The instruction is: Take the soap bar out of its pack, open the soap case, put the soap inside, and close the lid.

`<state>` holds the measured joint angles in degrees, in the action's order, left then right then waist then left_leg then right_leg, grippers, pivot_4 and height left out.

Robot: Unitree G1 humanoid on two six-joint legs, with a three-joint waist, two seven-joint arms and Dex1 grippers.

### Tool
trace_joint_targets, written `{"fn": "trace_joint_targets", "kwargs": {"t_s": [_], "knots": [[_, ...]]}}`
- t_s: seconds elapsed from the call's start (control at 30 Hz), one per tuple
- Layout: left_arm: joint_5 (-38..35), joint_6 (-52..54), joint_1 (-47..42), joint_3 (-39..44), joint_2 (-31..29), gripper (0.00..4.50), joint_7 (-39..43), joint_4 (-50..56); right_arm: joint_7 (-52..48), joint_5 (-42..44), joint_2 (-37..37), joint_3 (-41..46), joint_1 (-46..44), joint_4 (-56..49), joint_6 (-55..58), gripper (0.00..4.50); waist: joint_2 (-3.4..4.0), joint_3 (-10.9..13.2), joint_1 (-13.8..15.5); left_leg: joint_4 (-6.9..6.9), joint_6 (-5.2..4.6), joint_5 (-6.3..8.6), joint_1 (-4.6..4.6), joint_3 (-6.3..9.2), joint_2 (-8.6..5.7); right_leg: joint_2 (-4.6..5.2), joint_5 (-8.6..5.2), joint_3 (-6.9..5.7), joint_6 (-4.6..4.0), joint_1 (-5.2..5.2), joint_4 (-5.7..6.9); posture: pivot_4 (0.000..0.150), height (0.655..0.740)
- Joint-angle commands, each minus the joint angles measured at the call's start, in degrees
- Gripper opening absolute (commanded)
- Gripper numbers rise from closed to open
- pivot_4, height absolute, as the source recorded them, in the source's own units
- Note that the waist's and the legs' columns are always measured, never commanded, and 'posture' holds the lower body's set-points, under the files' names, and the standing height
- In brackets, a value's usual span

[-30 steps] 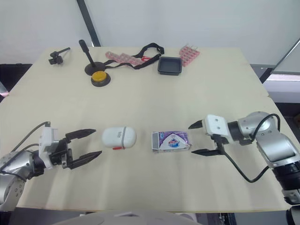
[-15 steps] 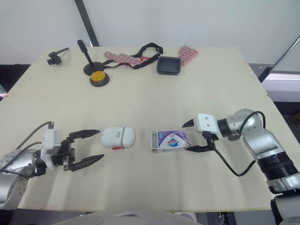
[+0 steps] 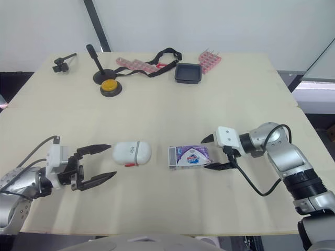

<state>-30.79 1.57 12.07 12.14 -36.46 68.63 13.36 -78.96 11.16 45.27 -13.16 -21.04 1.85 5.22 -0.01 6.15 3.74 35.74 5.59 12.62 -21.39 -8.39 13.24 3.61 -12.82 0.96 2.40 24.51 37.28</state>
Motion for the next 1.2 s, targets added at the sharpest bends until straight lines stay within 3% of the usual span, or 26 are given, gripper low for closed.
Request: {"fn": "trace_joint_targets", "kwargs": {"t_s": [0.03, 0.63, 0.67, 0.8, 1.2], "knots": [[-0.29, -0.55, 0.2, 0.37, -0.48, 4.5, -0.46, 1.82, -0.06, -0.37, 0.41, 0.35, 0.02, -0.31, -0.65, 3.97, 0.0, 0.0, 0.0, 0.0, 0.0, 0.0, 0.0, 0.0, 0.01, -0.01, 0.0, 0.0, 0.0, 0.0, 0.0, 0.15, 0.7291], [0.01, -0.73, 0.2, -0.28, -0.68, 4.5, -1.0, 2.4, 0.66, -0.39, -0.06, 0.47, 0.74, 0.18, 0.61, 3.97, 0.0, 0.0, 0.01, 0.01, 0.01, 0.0, 0.0, 0.0, 0.03, -0.03, 0.0, 0.0, -0.01, 0.0, 0.03, 0.15, 0.7291], [0.06, -0.76, 0.19, -0.32, -0.68, 4.5, -1.01, 2.39, 0.66, -0.41, -0.07, 0.45, 0.74, 0.19, 0.69, 3.45, 0.0, 0.0, 0.01, 0.01, 0.01, 0.0, 0.0, 0.0, 0.03, -0.03, 0.0, 0.01, -0.01, 0.0, 0.03, 0.15, 0.7291], [0.22, -0.93, 0.27, -0.61, -0.68, 4.5, -1.01, 2.43, 0.69, -0.49, -0.02, 0.44, 0.72, 0.14, 1.0, 2.22, 0.0, 0.0, 0.01, 0.01, 0.01, 0.0, 0.0, 0.0, 0.03, -0.03, 0.0, 0.01, -0.01, 0.0, 0.03, 0.15, 0.7291], [0.79, -1.16, 0.4, -0.91, -0.53, 4.5, -1.27, 2.46, 1.1, -0.63, 0.25, 0.66, 0.42, -0.38, 0.91, 2.22, 0.0, 0.0, 0.0, 0.02, 0.01, 0.0, 0.0, 0.0, 0.04, -0.03, 0.01, 0.0, -0.01, 0.0, 0.05, 0.15, 0.7291]]}}
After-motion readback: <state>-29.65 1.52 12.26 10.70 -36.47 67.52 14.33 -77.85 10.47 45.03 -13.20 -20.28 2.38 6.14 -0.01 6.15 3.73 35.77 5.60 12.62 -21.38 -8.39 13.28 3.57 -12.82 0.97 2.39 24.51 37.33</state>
